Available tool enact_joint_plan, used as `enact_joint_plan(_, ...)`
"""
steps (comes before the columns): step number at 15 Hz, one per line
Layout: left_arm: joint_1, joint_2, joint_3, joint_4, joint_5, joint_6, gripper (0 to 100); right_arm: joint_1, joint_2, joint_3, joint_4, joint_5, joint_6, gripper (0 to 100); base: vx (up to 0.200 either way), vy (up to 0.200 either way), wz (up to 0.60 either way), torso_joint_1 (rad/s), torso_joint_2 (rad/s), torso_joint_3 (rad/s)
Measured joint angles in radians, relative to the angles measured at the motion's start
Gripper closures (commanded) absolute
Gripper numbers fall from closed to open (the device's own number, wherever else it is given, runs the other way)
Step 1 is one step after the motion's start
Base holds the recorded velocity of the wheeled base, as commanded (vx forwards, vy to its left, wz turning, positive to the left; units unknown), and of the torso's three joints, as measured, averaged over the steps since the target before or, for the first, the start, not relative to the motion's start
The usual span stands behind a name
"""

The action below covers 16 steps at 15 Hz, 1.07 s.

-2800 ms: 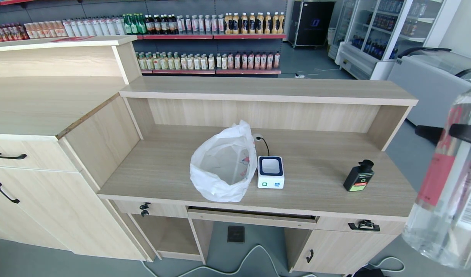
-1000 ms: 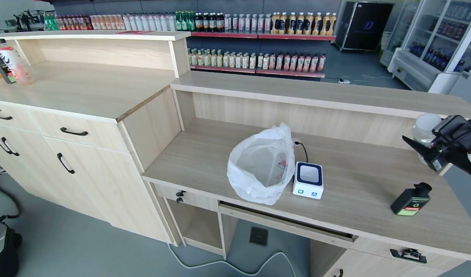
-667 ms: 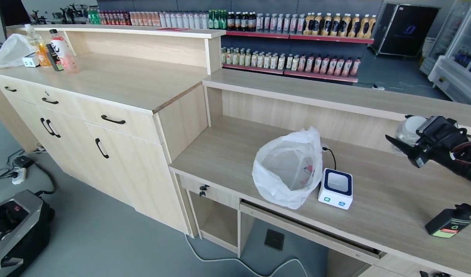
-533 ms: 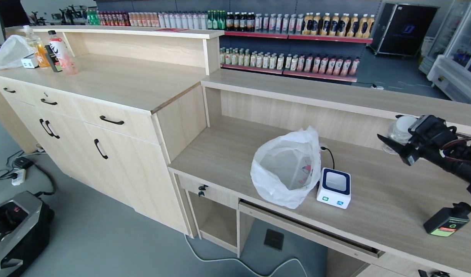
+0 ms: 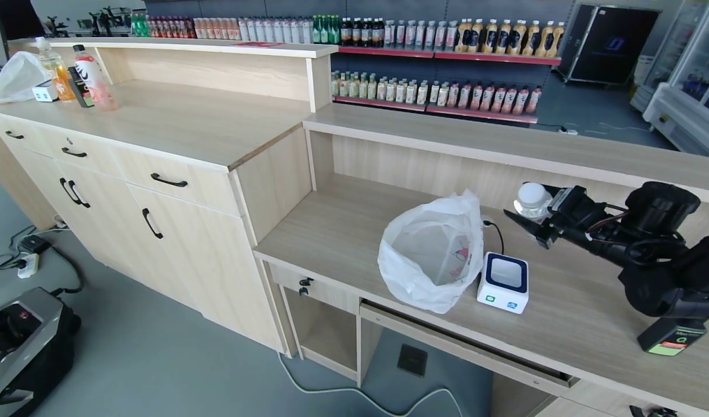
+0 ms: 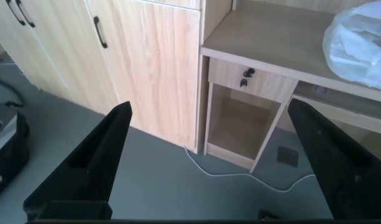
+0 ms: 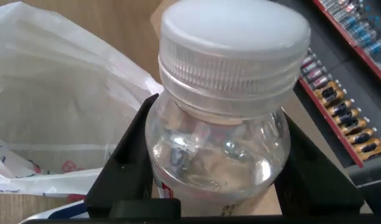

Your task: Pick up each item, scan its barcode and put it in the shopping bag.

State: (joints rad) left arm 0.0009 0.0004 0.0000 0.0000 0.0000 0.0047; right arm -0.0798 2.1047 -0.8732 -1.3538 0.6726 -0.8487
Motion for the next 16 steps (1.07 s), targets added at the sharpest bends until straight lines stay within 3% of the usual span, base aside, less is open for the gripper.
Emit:
enact_joint_plan(5, 0.001, 0.000, 0.000, 0.000, 0.000, 0.000, 0, 0.033, 0.110, -0.018, -0.065, 0.001, -0.001, 100, 0.000, 0.000, 0.00, 0.000, 0.00, 0.000)
enact_joint_plan(16, 0.000, 0.000, 0.000, 0.000, 0.000, 0.000, 0, 0.049, 0.219, -0.134, -0.073, -0.001, -0.003, 100, 0.000, 0.000, 0.00, 0.000, 0.00, 0.000)
